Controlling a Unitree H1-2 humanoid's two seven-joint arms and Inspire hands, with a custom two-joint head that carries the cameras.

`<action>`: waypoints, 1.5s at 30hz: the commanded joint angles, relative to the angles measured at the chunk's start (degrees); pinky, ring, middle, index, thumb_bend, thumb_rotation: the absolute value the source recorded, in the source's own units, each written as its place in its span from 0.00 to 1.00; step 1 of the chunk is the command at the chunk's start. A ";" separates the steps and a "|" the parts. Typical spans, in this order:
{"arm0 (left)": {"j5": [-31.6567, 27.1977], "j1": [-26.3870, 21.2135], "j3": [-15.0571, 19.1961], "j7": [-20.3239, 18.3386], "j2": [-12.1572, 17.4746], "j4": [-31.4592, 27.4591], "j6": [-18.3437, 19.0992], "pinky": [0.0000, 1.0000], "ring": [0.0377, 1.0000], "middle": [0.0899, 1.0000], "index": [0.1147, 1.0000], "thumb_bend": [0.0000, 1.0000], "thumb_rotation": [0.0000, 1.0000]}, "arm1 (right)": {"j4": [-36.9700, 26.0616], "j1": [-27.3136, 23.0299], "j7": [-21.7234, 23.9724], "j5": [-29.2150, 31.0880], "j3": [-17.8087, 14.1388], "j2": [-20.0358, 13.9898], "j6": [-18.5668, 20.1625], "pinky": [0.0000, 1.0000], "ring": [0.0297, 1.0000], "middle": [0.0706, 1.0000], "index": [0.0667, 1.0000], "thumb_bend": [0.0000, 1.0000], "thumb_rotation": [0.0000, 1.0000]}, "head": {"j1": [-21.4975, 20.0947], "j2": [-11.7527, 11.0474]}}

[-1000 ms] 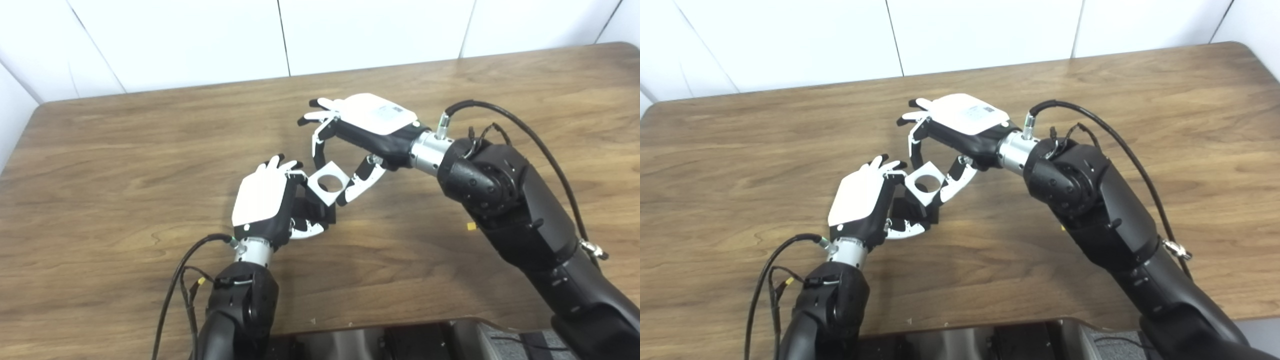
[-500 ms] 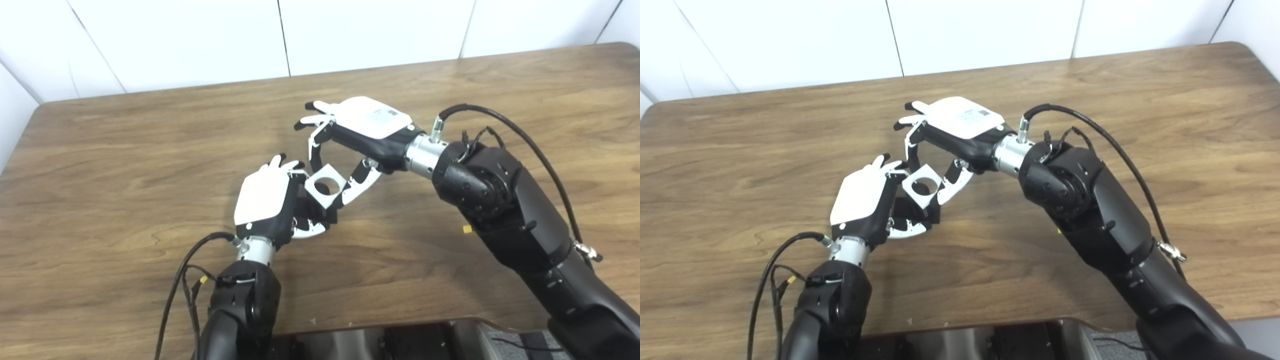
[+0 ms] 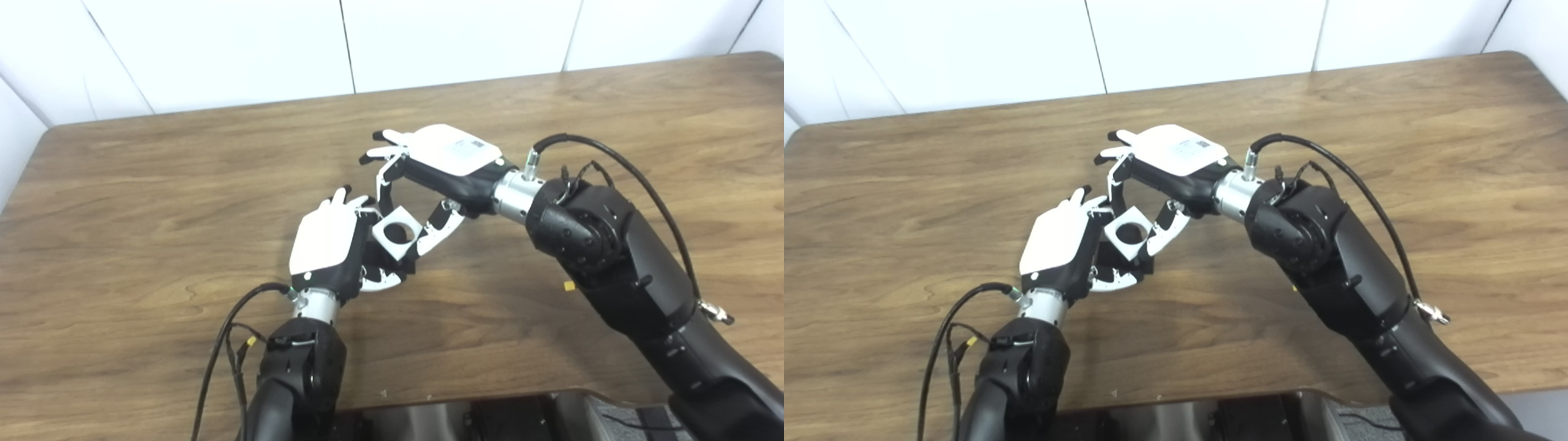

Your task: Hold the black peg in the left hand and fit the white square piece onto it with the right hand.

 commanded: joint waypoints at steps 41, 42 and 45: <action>1.41 1.40 -3.31 -3.11 -2.51 -1.17 -0.26 0.96 0.98 0.84 0.42 0.52 0.08 | 2.09 -2.98 0.10 0.28 0.13 -0.66 -1.99 0.96 1.00 0.90 0.45 0.53 0.15 | 0.72 0.11; 1.33 1.51 -3.30 -3.19 -2.56 -1.29 -0.25 0.96 0.98 0.84 0.42 0.52 0.08 | 2.14 -3.18 0.33 0.39 0.28 -0.86 -2.28 0.96 1.00 0.90 0.45 0.53 0.15 | 0.69 0.10; 1.28 1.80 -3.25 -3.43 -2.76 -1.47 -0.36 0.96 0.98 0.85 0.42 0.52 0.08 | 2.44 -3.75 0.63 0.67 0.65 -1.46 -3.65 0.95 1.00 0.90 0.45 0.53 0.15 | 0.79 0.19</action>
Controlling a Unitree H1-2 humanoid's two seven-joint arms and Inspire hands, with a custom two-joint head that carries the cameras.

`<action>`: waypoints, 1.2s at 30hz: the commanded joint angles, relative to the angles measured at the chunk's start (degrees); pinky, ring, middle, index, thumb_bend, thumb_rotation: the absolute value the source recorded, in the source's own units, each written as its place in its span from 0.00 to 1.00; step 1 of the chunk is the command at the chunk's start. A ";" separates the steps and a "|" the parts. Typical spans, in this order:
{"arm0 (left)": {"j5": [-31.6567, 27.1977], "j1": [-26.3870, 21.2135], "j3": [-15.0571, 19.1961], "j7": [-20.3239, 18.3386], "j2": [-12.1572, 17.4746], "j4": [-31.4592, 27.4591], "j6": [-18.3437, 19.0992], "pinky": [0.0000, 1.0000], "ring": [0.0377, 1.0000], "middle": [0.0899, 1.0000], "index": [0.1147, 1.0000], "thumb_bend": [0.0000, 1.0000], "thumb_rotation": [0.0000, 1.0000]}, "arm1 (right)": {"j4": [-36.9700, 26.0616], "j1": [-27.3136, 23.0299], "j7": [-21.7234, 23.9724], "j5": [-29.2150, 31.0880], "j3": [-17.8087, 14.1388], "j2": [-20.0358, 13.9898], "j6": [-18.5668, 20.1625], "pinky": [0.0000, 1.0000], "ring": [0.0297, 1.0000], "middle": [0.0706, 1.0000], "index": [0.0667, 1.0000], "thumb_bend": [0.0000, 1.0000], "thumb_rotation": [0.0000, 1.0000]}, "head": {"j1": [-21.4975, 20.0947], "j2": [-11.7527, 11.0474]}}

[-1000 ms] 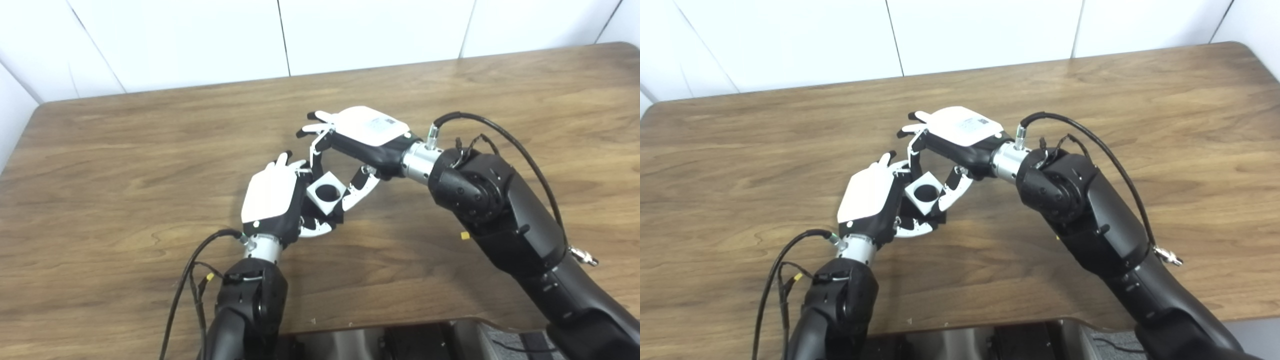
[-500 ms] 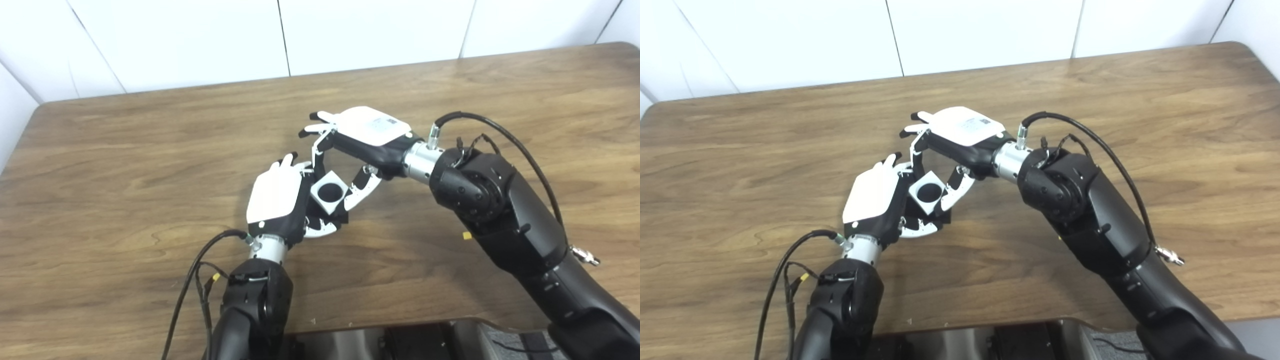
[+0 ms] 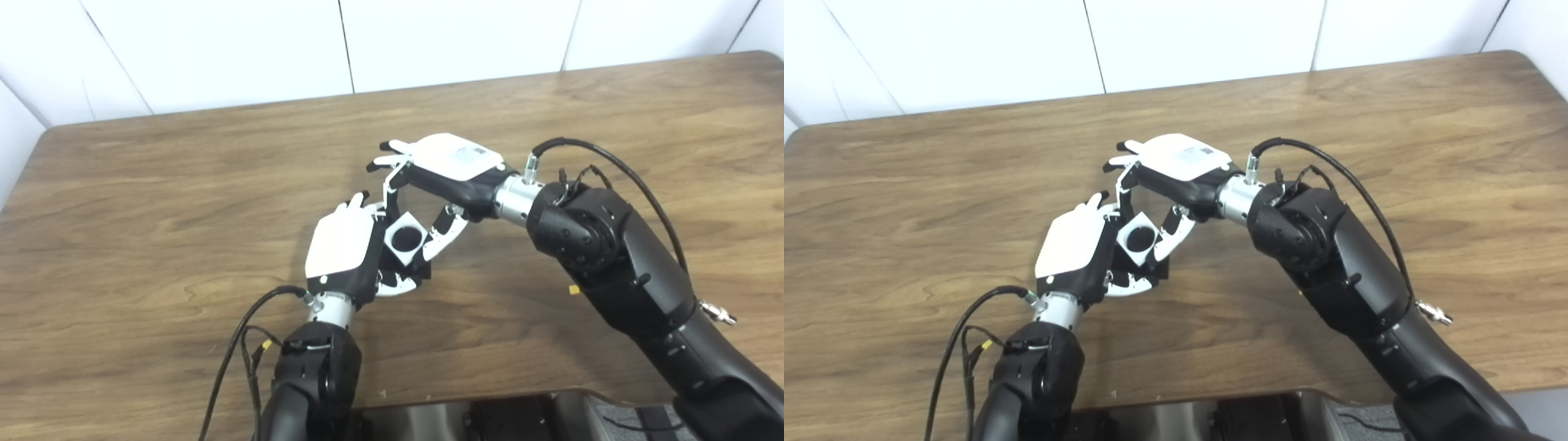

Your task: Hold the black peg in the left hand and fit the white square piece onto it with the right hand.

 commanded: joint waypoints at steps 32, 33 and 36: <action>2.37 0.80 -0.81 -5.44 -0.97 -0.85 -0.18 0.95 0.97 0.84 0.58 0.89 0.33 | 0.84 -2.36 0.92 1.81 -1.03 -1.89 -3.19 0.93 1.00 0.89 0.58 1.00 0.30 | -0.36 0.33; 2.39 0.80 -0.80 -5.64 -0.99 -0.93 -0.19 0.95 0.97 0.84 0.59 0.89 0.33 | 0.88 -2.36 0.88 1.81 -1.00 -1.90 -3.24 0.93 1.00 0.89 0.58 1.00 0.30 | -0.36 0.33; 2.80 0.58 -0.73 -6.41 -1.27 -0.79 0.15 0.96 0.97 0.84 0.61 0.90 0.34 | 0.89 -2.34 0.93 1.76 -0.97 -1.85 -3.06 0.93 1.00 0.89 0.58 1.00 0.31 | -0.43 0.29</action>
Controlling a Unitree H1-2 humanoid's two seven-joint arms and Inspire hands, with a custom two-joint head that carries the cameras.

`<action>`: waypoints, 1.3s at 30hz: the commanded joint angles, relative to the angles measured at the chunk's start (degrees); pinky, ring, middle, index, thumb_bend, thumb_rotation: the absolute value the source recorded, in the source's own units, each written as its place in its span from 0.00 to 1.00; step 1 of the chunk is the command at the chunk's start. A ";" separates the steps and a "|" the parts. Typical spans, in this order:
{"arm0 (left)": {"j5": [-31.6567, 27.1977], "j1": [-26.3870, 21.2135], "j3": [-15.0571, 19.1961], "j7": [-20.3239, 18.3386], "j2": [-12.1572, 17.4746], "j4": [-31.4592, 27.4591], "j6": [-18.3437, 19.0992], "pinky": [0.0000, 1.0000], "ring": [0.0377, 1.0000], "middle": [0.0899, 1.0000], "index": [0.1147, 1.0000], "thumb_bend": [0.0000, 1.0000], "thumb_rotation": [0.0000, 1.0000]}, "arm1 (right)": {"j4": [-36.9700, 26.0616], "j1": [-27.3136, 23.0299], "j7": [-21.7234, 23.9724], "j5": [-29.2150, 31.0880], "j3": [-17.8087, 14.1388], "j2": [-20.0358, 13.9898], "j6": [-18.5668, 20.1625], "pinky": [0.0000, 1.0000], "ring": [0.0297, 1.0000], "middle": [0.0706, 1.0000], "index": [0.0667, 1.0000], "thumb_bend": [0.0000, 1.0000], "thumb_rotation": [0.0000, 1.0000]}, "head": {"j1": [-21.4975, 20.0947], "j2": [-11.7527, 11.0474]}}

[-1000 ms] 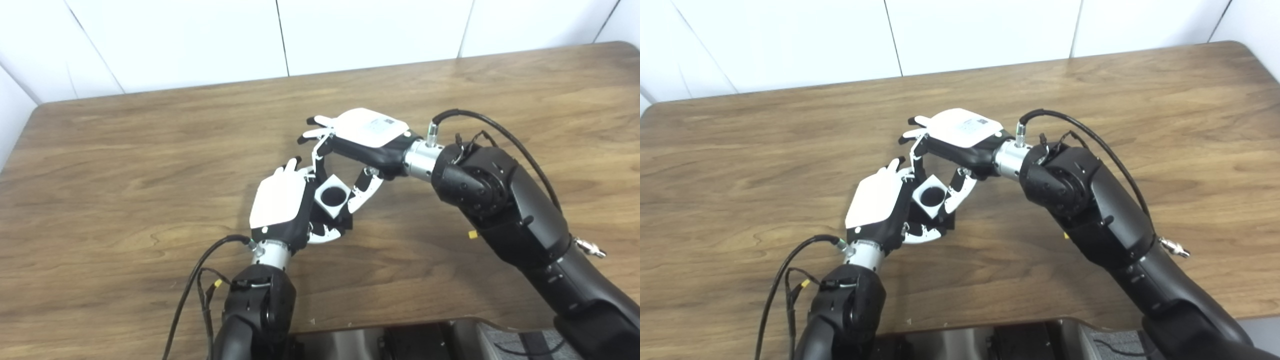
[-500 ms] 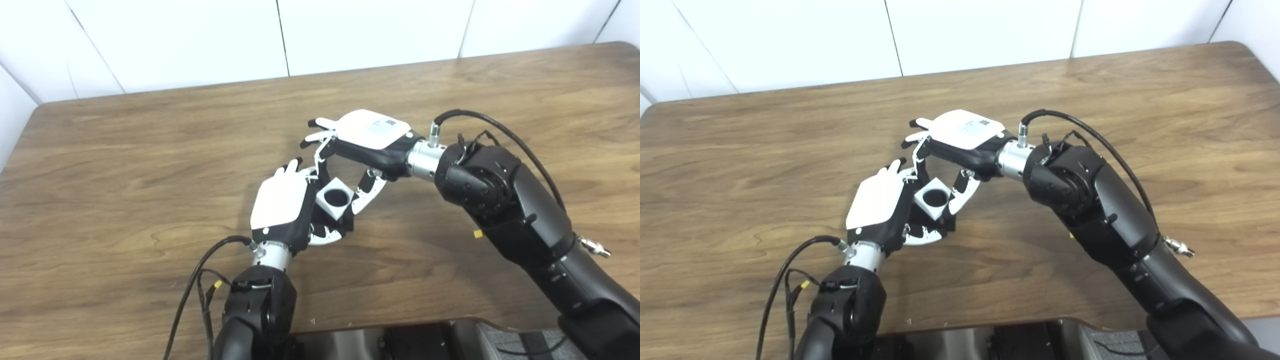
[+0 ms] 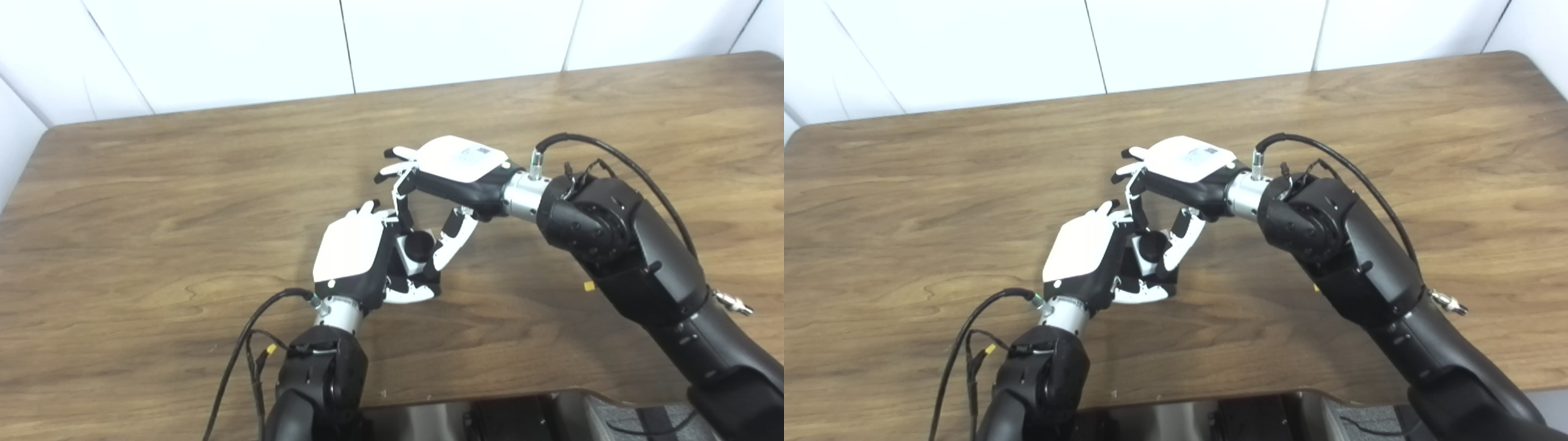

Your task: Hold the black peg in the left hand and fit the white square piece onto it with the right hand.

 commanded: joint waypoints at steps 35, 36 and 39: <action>1.43 0.31 4.22 -5.88 -4.89 0.45 2.68 0.97 0.97 0.93 0.93 0.96 0.31 | -0.51 -1.88 0.02 0.60 -2.00 -0.13 1.11 0.94 1.00 0.90 0.59 1.00 0.34 | 0.37 -0.39; 1.33 0.29 4.31 -5.74 -4.95 0.48 2.67 0.97 0.97 0.94 0.94 0.97 0.31 | -0.51 -1.91 0.03 0.77 -2.16 -0.12 1.22 0.94 1.00 0.90 0.59 1.00 0.34 | 0.41 -0.46; 0.74 0.39 4.66 -5.44 -5.11 0.35 2.66 0.97 0.98 0.94 0.95 0.97 0.30 | -0.46 -2.00 0.05 1.04 -2.49 -0.17 1.29 0.95 1.00 0.90 0.59 1.00 0.34 | 0.48 -0.56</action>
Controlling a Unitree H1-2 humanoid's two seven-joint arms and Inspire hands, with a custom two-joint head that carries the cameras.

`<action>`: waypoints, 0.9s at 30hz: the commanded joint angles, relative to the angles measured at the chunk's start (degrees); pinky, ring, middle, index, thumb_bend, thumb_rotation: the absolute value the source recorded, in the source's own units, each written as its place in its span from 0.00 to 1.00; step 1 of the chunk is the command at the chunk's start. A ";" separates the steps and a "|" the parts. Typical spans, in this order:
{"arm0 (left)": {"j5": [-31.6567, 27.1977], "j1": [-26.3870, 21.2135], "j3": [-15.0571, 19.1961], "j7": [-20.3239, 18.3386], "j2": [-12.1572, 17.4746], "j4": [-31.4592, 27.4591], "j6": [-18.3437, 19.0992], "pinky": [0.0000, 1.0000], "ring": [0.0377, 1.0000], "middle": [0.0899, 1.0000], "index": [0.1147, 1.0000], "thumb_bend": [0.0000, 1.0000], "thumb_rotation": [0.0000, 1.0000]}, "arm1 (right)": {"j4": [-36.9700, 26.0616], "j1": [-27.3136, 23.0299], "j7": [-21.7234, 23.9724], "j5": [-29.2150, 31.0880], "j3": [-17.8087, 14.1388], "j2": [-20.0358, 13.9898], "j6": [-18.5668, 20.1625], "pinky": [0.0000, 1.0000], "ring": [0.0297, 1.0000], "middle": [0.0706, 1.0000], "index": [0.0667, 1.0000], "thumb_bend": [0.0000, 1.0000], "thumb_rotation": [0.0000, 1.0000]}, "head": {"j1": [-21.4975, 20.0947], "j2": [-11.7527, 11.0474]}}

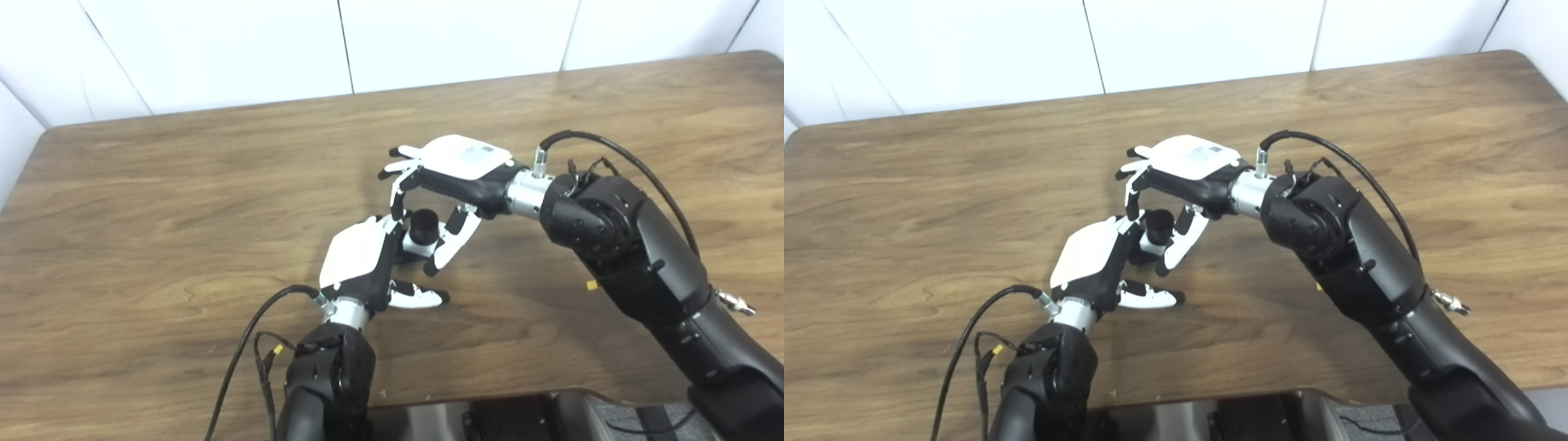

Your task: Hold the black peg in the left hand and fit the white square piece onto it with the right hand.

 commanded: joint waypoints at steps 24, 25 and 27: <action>-3.42 0.72 4.89 5.91 1.04 -2.14 -0.61 0.84 0.98 0.98 1.00 0.96 0.36 | -0.41 -0.20 -3.52 4.15 -6.75 -1.33 0.91 0.90 0.98 0.90 0.72 1.00 0.36 | -0.12 -0.36; -3.78 0.67 5.28 5.42 1.48 -2.46 -0.51 0.84 0.98 0.98 1.00 0.96 0.37 | -0.35 -0.01 -3.68 4.19 -6.93 -1.48 0.87 0.89 0.98 0.90 0.72 1.00 0.36 | -0.18 -0.37; -3.43 0.54 5.81 4.72 2.28 -2.86 -0.26 0.84 0.97 0.97 1.00 0.96 0.38 | -0.26 0.34 -3.99 4.22 -7.16 -1.78 0.78 0.89 0.98 0.90 0.73 1.00 0.36 | -0.23 -0.40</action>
